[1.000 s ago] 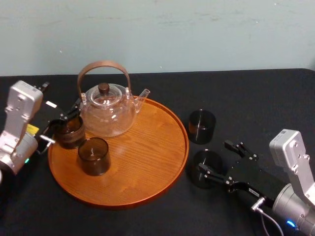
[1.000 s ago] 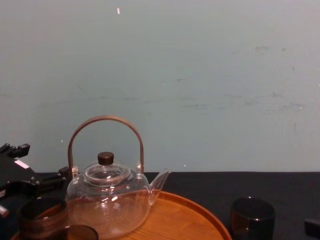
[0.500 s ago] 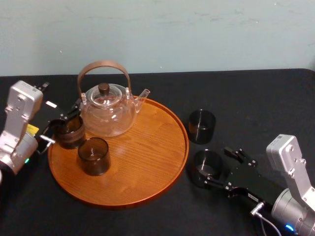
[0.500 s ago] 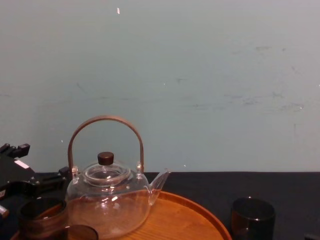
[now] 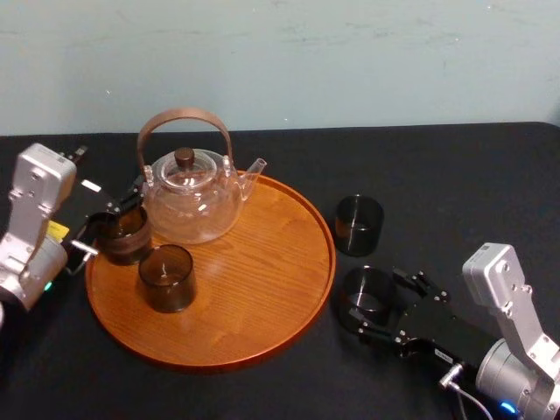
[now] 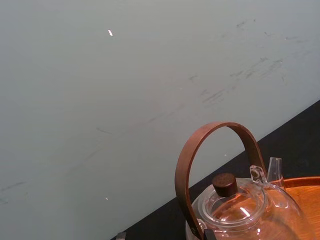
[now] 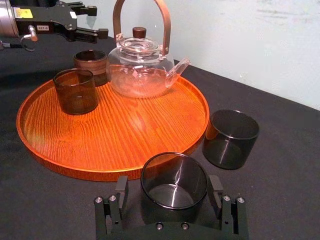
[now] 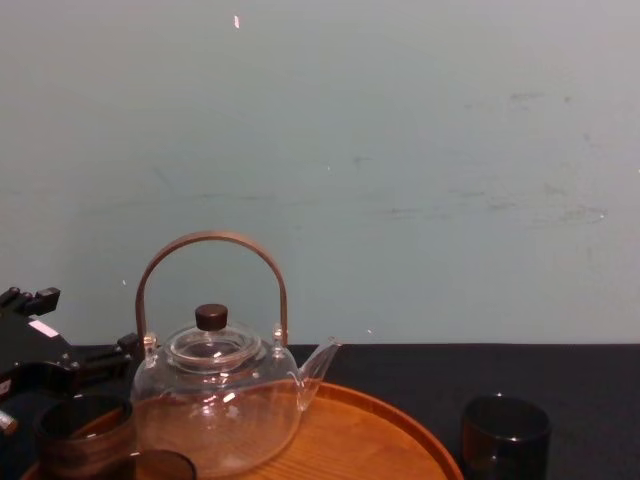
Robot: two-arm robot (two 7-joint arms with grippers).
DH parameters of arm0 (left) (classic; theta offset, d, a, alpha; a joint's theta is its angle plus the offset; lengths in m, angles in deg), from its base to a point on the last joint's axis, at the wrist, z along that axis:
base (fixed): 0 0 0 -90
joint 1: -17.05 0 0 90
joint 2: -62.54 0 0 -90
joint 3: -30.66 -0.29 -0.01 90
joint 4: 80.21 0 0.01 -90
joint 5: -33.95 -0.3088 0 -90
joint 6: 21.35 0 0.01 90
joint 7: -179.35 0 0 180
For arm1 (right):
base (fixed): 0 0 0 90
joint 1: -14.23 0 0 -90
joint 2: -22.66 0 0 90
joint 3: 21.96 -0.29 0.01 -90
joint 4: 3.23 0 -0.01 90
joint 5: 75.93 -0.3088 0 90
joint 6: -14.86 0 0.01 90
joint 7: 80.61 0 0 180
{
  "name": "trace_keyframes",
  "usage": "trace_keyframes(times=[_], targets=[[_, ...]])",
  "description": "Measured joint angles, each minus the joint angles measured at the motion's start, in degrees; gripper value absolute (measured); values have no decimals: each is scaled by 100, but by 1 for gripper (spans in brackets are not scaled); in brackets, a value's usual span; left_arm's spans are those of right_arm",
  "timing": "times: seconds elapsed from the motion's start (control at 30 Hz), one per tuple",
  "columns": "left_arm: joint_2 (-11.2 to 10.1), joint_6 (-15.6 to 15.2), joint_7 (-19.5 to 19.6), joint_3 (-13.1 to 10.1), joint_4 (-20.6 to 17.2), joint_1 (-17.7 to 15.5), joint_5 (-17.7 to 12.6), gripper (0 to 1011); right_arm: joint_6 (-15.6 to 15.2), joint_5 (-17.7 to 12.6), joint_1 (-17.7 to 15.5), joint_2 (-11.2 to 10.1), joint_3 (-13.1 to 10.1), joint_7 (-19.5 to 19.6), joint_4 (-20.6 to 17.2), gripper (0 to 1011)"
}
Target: Pick up the glass from the table and place it on the tray.
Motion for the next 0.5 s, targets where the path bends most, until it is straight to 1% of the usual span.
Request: trace_keyframes(times=[0.5], targets=[[0,0,0,0,0,0,0,1001,-79,146,-21,201,-146,-182,86,1002]])
